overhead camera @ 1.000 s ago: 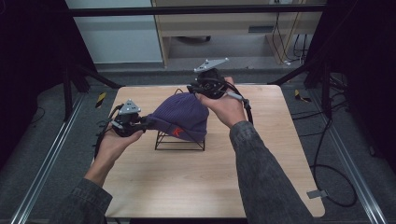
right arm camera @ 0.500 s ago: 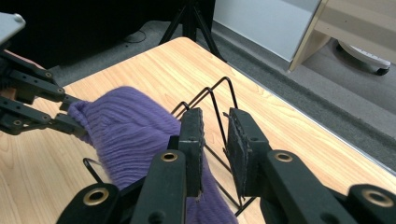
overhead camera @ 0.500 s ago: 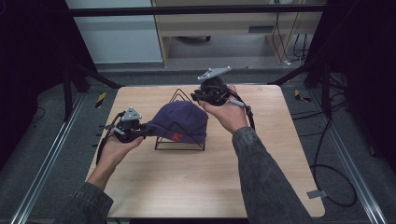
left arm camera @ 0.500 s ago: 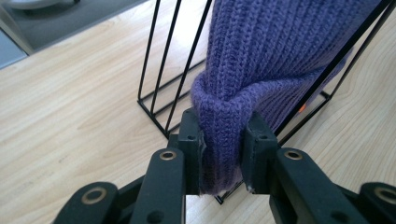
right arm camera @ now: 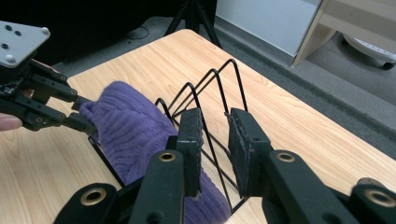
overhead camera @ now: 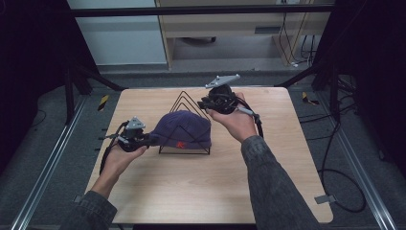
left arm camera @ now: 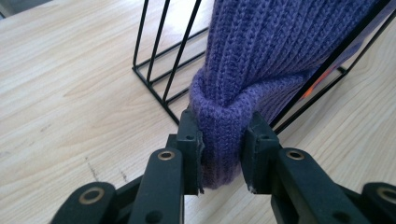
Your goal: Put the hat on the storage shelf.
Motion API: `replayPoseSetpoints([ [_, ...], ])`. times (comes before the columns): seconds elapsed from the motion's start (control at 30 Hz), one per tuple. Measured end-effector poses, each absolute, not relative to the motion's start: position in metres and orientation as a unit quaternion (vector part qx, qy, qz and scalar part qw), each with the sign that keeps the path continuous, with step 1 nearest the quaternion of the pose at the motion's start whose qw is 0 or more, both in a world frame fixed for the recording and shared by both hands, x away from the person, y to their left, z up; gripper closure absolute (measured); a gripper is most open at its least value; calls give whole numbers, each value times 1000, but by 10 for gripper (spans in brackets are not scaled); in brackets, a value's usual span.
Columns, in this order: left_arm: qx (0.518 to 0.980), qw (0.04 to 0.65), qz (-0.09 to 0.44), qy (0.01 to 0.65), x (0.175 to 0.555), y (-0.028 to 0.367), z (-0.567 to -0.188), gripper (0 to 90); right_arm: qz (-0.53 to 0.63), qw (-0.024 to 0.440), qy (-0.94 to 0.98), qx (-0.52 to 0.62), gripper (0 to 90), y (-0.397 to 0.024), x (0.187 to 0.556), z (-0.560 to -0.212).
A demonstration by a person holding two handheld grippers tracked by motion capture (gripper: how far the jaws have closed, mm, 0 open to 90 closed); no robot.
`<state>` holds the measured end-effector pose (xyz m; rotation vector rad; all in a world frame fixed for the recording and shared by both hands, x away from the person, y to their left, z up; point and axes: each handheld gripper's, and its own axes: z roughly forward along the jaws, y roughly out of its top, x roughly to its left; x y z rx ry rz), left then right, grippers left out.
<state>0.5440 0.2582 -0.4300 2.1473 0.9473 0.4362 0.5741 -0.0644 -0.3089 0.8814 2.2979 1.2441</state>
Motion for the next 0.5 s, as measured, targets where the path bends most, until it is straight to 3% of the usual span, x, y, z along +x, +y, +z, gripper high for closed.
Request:
replayPoseSetpoints([
  [0.5, 837, 361, 170, 375, 542, 260, -441, 694, 438, 188, 820, 316, 728, -69, 572, -314],
])
